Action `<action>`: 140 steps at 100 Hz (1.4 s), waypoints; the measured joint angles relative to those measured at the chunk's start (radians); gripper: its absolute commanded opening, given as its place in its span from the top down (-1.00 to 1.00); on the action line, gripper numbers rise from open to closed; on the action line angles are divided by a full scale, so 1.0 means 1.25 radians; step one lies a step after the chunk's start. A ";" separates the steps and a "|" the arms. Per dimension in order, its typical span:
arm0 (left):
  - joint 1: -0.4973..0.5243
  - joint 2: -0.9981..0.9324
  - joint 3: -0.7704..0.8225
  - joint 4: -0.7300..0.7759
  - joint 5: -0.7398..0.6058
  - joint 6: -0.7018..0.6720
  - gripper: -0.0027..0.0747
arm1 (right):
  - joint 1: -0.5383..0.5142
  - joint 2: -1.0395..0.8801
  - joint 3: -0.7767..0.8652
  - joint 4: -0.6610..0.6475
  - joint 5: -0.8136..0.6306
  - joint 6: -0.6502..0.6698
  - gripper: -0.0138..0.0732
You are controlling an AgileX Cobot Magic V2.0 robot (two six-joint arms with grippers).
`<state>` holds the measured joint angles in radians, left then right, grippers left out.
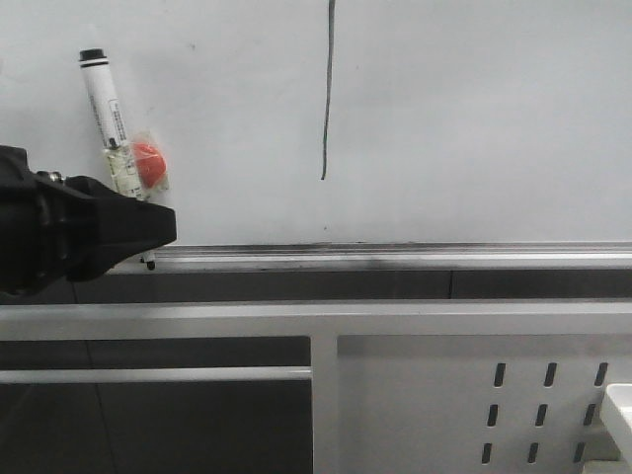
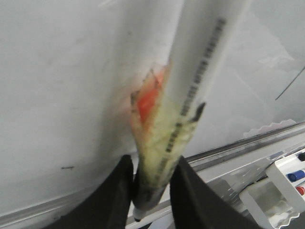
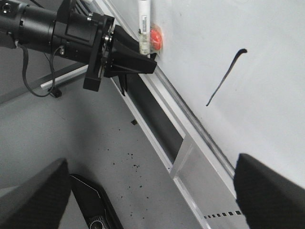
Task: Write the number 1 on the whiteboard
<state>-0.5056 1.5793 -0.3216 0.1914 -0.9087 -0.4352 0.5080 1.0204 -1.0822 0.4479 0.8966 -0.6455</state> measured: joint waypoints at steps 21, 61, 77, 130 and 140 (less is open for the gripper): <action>-0.001 0.000 0.000 0.002 -0.009 0.000 0.25 | 0.000 0.000 0.000 0.000 0.000 0.000 -0.75; -0.001 0.000 0.000 0.034 -0.026 -0.003 -0.09 | 0.000 0.000 0.000 0.000 0.000 0.000 -0.75; -0.001 0.000 0.000 0.040 -0.028 -0.003 -0.09 | 0.000 0.000 0.000 0.000 0.009 0.000 -0.75; -0.001 0.000 0.100 -0.026 -0.161 0.002 -0.09 | 0.000 0.000 0.000 0.000 0.018 0.000 -0.75; -0.001 0.000 0.129 -0.026 -0.179 0.004 -0.08 | 0.000 0.000 0.000 0.000 0.020 0.000 -0.75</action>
<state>-0.5074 1.5793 -0.1604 0.1591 -1.1331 -0.4307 0.5080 1.0204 -1.0822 0.4479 0.9218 -0.6455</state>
